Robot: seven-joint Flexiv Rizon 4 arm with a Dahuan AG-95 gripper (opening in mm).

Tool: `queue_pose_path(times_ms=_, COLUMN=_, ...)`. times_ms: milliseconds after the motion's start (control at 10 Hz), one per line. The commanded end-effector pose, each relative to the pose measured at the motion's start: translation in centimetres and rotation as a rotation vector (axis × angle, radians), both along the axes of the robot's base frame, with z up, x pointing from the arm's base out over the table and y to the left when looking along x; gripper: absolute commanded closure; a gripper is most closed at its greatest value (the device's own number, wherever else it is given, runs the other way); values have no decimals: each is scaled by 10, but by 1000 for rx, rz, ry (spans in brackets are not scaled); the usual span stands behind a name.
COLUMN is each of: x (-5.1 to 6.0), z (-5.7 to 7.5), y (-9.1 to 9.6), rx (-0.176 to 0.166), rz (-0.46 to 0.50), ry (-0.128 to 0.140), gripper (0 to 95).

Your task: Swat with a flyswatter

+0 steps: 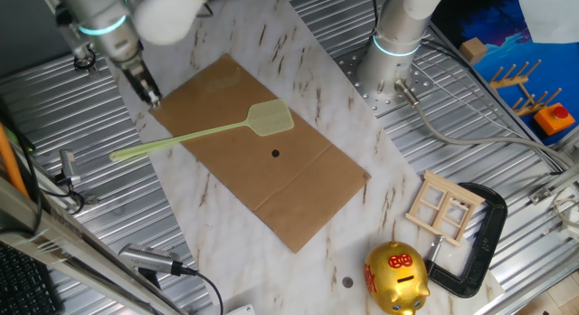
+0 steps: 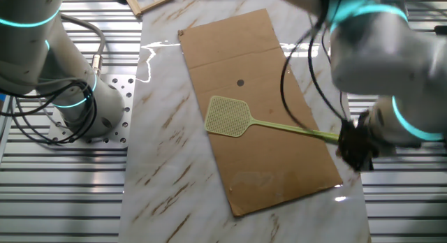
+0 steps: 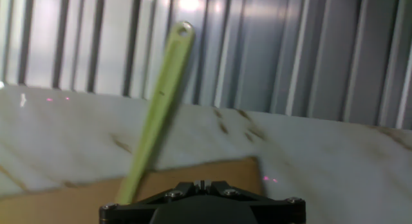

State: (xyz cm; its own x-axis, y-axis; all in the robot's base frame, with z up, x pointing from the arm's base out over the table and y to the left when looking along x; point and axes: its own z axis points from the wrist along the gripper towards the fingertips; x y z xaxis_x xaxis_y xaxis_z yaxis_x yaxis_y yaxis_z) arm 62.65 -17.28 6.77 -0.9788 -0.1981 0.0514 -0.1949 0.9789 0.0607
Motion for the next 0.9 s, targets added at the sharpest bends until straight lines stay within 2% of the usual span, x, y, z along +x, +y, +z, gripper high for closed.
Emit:
queue_pose_path(times_ms=100, x=-15, z=-6, y=-20, rx=-5, rz=49, ry=-3, gripper=950)
queue_pose_path(times_ms=200, x=-17, z=-6, y=-21, rx=-19, rz=45, ry=-1, gripper=950)
queue_pose_path(times_ms=900, x=-17, z=-7, y=-20, rx=-18, rz=50, ry=0, gripper=950)
